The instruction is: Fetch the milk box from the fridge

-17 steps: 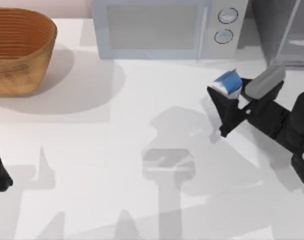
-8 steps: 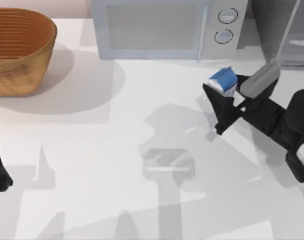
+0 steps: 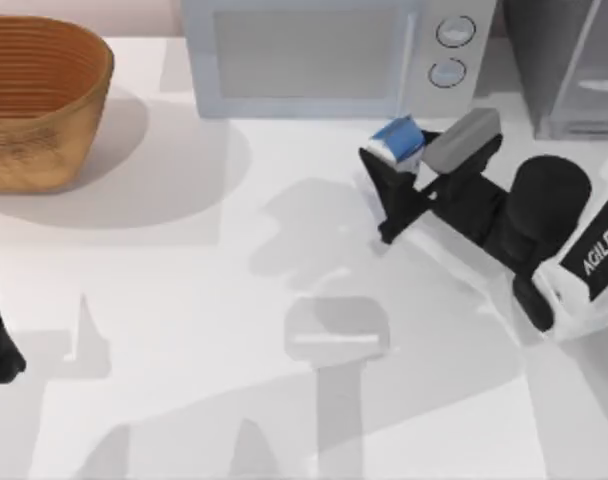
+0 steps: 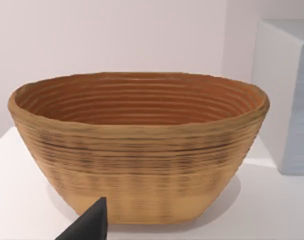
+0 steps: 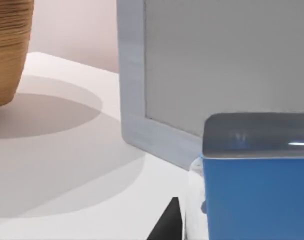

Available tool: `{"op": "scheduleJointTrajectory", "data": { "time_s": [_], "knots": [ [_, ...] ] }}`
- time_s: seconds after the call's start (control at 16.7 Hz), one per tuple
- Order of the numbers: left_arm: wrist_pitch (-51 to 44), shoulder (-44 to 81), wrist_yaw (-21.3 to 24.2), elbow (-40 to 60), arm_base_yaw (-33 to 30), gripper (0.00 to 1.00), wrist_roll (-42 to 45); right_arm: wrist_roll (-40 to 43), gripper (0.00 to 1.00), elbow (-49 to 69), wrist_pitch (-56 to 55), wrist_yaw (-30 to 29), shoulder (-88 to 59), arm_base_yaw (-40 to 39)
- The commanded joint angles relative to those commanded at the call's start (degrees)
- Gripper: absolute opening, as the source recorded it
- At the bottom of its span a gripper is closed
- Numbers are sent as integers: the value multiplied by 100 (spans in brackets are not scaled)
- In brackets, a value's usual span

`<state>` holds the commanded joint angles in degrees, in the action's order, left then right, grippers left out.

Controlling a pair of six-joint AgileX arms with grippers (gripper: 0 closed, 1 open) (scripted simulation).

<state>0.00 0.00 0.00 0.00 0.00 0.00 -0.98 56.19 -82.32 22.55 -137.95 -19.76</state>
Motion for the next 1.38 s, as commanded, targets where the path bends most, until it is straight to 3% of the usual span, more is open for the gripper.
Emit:
{"op": "scheduleJointTrajectory", "data": {
  "time_s": [0.24, 1.02, 1.38],
  "knots": [
    [0, 0, 0, 0, 0, 100, 0, 0, 0, 7, 5, -3, -4, -3],
    [0, 0, 0, 0, 0, 100, 0, 0, 98, 7, 5, -3, -4, -3],
    [0, 0, 0, 0, 0, 100, 0, 0, 100, 7, 5, -3, -4, -3]
  ]
}}
